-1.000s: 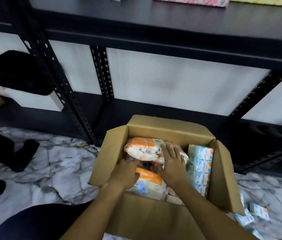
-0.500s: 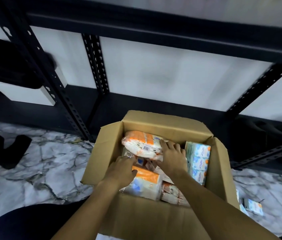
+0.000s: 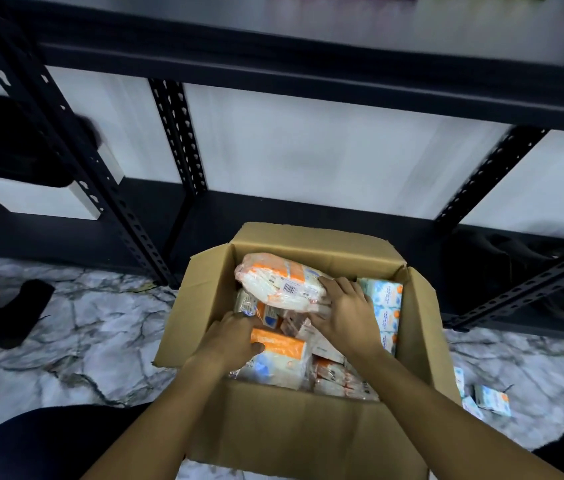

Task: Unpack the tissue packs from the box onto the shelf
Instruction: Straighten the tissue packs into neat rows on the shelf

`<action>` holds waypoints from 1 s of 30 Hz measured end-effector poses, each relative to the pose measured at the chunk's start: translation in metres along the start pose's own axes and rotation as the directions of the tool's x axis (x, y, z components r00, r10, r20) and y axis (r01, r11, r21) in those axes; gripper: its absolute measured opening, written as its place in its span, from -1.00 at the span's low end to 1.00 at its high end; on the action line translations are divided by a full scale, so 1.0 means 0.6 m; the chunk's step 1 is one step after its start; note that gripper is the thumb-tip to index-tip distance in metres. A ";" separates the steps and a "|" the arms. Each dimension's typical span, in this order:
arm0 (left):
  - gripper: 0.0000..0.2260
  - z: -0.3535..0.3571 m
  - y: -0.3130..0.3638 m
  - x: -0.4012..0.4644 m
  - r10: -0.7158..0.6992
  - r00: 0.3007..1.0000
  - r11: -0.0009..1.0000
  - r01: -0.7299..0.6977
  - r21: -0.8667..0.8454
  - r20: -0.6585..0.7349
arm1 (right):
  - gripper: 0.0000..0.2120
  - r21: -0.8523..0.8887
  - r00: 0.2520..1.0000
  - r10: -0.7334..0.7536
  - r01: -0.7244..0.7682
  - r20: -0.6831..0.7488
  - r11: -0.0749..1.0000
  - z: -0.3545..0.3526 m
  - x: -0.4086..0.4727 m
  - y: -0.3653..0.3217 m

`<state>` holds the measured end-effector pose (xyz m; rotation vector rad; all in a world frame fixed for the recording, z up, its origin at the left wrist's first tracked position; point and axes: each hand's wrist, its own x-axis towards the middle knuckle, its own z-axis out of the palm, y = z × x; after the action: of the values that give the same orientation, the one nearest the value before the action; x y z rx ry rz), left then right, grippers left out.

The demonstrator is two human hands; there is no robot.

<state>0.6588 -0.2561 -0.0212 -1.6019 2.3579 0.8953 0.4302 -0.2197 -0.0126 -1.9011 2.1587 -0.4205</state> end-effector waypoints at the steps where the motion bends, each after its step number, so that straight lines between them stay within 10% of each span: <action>1: -0.58 0.001 0.002 0.000 0.006 1.000 1.000 -0.006 0.015 0.011 | -0.35 0.013 1.000 -0.005 0.005 0.000 1.000 -0.006 -0.002 0.000; 13: -0.59 0.009 0.018 0.001 0.029 0.999 0.993 -0.025 0.117 -0.035 | -0.38 0.039 0.992 -0.007 0.012 -0.124 0.999 -0.100 -0.051 0.009; 30: -0.68 0.047 0.258 0.132 0.078 0.991 0.824 -0.124 -0.553 -0.105 | -0.40 0.051 0.916 0.143 -0.134 -0.376 0.990 -0.224 -0.077 0.155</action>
<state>0.4826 -0.2648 -0.0189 -1.7234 2.3830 1.7083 0.3020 -0.1549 0.0782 -1.7520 2.4919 -0.8430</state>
